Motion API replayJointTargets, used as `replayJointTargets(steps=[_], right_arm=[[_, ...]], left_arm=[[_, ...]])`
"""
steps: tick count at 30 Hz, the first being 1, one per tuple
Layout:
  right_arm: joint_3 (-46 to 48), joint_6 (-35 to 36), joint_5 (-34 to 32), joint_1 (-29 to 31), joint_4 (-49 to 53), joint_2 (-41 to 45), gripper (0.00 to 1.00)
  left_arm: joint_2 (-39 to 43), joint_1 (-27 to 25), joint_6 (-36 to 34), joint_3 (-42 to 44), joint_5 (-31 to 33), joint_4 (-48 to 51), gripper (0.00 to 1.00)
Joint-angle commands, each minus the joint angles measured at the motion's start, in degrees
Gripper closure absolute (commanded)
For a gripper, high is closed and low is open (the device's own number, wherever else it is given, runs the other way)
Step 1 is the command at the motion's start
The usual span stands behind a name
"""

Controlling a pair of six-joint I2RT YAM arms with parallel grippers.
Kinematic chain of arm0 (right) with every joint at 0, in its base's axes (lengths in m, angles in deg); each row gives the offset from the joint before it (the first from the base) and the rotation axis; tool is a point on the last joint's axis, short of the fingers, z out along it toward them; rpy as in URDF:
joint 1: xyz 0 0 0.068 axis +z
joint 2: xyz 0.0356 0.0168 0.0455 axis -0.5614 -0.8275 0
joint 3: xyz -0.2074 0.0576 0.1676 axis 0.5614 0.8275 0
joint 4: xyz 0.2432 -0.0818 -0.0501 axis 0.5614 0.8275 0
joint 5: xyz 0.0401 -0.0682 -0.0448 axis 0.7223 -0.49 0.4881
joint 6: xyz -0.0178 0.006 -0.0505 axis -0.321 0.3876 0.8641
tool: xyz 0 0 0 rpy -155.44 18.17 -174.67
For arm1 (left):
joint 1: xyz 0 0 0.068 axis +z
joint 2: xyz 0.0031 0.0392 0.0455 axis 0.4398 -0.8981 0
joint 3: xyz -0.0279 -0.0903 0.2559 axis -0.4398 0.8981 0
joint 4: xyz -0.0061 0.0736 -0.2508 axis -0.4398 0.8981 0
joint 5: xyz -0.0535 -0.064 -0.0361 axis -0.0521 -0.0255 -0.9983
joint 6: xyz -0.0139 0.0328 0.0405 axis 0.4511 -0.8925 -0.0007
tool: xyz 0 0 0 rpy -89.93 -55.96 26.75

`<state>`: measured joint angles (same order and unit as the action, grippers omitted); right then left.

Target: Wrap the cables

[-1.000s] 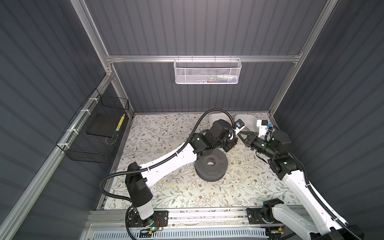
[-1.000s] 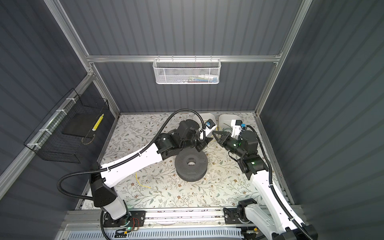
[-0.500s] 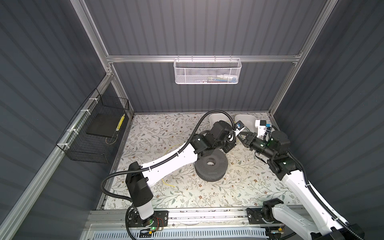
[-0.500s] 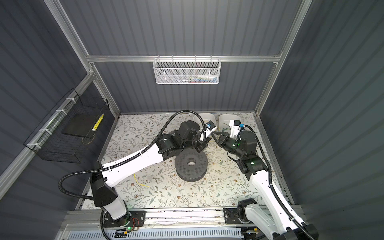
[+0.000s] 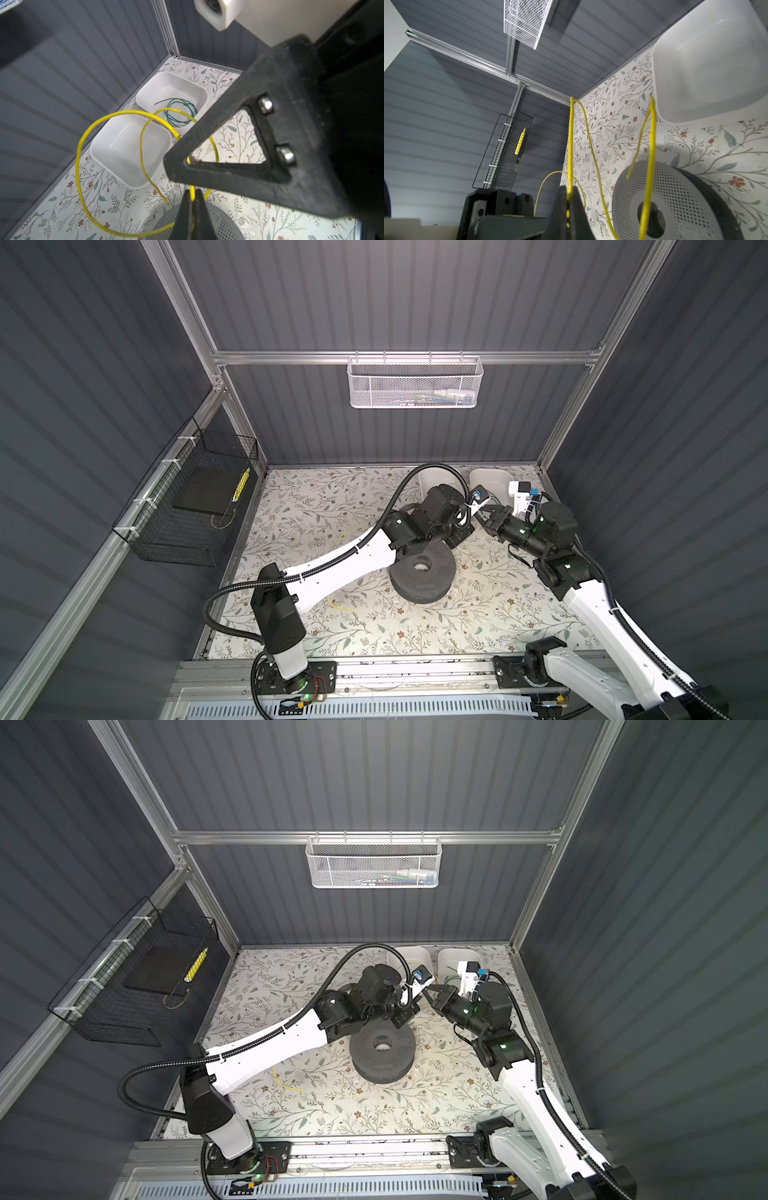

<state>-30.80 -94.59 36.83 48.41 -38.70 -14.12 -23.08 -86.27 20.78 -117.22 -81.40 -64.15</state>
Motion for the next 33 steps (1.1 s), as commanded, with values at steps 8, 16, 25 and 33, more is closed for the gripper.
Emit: replayJointTargets(steps=[8,16,25,33], right_arm=[[-6.5,5.1,-2.1,-0.5,5.3,2.4,0.7],[-8.9,7.5,-1.9,-7.0,11.7,6.5,0.6],[0.6,1.1,5.3,-8.0,5.8,7.5,0.6],[5.2,-1.0,5.7,-5.6,2.6,7.2,0.65]], left_arm=[[3.8,0.5,1.1,5.3,1.1,-2.5,1.0],[7.2,0.8,3.3,9.2,0.9,-5.6,1.0],[8.0,0.8,3.1,9.2,0.4,-6.4,1.0],[8.0,0.8,4.0,9.4,-0.1,-7.3,1.0]])
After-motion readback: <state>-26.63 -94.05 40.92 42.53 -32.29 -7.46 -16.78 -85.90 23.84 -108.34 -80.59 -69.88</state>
